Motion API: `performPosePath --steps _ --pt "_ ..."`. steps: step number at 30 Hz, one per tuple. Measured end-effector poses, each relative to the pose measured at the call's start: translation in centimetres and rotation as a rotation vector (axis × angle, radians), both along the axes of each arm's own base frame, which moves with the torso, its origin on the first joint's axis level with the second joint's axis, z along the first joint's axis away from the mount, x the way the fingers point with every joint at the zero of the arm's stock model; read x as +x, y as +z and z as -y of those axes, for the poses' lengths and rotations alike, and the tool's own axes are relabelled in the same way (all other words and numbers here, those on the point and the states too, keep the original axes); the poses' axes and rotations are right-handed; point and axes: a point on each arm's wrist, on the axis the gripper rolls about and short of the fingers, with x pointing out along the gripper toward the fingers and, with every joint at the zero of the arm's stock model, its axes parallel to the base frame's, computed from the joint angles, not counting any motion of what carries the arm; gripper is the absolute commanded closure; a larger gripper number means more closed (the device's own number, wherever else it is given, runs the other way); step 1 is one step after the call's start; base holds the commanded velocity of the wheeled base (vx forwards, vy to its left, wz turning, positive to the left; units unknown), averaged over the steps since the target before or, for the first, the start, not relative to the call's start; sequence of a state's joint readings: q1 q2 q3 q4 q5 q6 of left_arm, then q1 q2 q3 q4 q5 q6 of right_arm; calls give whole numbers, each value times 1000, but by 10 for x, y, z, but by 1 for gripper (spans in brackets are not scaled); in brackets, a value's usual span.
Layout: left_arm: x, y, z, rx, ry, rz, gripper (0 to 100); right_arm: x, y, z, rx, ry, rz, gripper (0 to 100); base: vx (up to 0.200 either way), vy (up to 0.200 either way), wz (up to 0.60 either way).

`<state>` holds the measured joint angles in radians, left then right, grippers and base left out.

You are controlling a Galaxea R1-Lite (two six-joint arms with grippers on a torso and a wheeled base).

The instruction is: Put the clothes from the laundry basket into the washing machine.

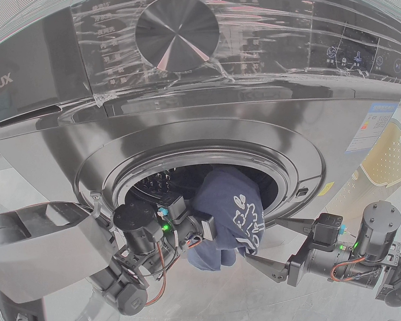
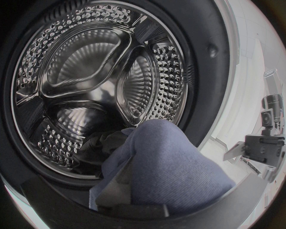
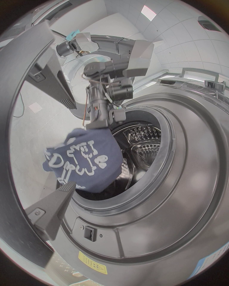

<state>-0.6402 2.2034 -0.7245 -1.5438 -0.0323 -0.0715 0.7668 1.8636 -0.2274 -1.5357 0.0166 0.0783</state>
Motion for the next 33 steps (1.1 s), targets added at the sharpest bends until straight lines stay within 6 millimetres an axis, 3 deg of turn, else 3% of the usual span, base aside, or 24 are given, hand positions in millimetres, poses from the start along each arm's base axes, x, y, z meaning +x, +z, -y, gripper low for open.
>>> performPosePath --steps 10,23,33 --pt "43 -14 18 -4 46 -1 100 -1 1 0 3 6 3 0 0 0 0" --pt "92 6 20 -41 141 45 100 -2 1 -1 2 8 2 0 0 0 0" --pt "113 20 25 -93 213 102 100 -1 1 -1 2 9 2 0 0 0 0"
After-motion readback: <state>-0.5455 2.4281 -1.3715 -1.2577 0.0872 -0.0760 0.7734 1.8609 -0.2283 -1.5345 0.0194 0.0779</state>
